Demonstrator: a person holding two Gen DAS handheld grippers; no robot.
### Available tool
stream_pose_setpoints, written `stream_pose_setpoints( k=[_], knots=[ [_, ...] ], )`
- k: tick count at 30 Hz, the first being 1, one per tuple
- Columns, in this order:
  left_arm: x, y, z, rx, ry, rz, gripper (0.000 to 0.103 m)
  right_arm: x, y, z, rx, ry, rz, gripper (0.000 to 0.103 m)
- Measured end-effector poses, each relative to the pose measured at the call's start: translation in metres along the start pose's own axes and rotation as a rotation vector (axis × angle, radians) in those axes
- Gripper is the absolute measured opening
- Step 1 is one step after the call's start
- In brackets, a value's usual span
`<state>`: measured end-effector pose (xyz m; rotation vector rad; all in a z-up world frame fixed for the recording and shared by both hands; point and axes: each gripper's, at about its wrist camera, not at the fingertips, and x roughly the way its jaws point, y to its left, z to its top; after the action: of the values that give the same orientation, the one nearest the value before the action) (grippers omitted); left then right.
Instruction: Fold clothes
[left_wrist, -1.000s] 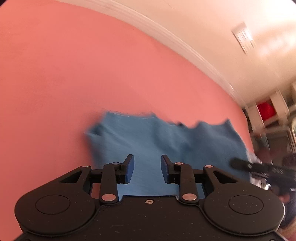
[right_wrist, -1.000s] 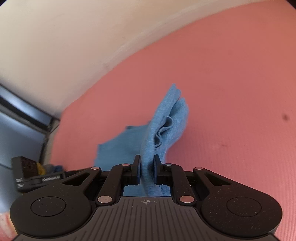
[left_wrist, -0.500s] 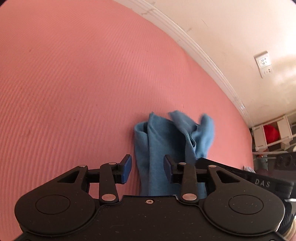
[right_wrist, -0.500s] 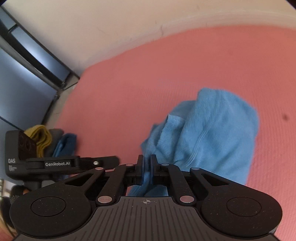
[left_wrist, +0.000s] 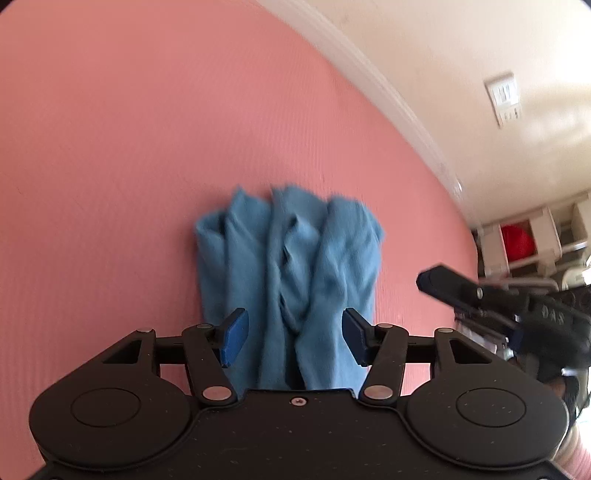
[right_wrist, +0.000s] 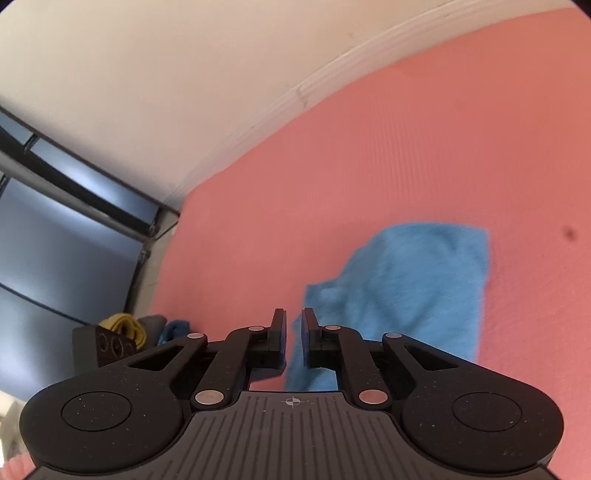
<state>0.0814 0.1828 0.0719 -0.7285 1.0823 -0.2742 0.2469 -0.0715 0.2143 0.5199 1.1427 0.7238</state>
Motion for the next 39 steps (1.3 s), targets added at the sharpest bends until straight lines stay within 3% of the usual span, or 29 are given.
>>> stream_pose_setpoints(
  k=[10,11,14,15,18,23,29,32,36,39],
  knots=[
    [0.025,-0.028,-0.013,0.130,0.065,0.067,0.054,-0.024,-0.074,-0.021,0.176,-0.001,-0.095,0.013],
    [0.028,-0.030,-0.015,0.143,0.071,0.074,0.049,-0.025,-0.078,-0.023,0.186,0.002,-0.102,0.014],
    [0.024,-0.027,-0.019,0.178,0.078,0.107,0.015,-0.022,-0.080,-0.028,0.198,0.003,-0.109,0.016],
    [0.021,-0.026,-0.020,0.179,0.072,0.106,0.011,-0.017,-0.077,-0.030,0.200,0.002,-0.111,0.016],
    [-0.002,-0.029,-0.022,0.182,0.027,0.065,0.010,-0.015,-0.078,-0.033,0.201,0.006,-0.116,0.018],
    [-0.060,-0.042,-0.039,0.316,-0.080,-0.045,0.010,-0.023,-0.085,-0.037,0.199,0.017,-0.116,0.020],
    [-0.067,0.031,-0.054,0.132,-0.086,0.124,0.010,-0.019,-0.089,-0.046,0.196,0.052,-0.134,0.020],
    [-0.080,0.040,-0.051,0.082,-0.115,0.108,0.010,-0.012,-0.084,-0.052,0.167,0.077,-0.128,0.021],
    [-0.090,0.032,-0.048,0.192,-0.158,0.133,0.010,-0.004,-0.077,-0.056,0.137,0.101,-0.116,0.023],
    [-0.077,0.051,-0.051,0.160,-0.119,0.208,0.011,-0.002,-0.073,-0.059,0.122,0.113,-0.113,0.024]
  ],
)
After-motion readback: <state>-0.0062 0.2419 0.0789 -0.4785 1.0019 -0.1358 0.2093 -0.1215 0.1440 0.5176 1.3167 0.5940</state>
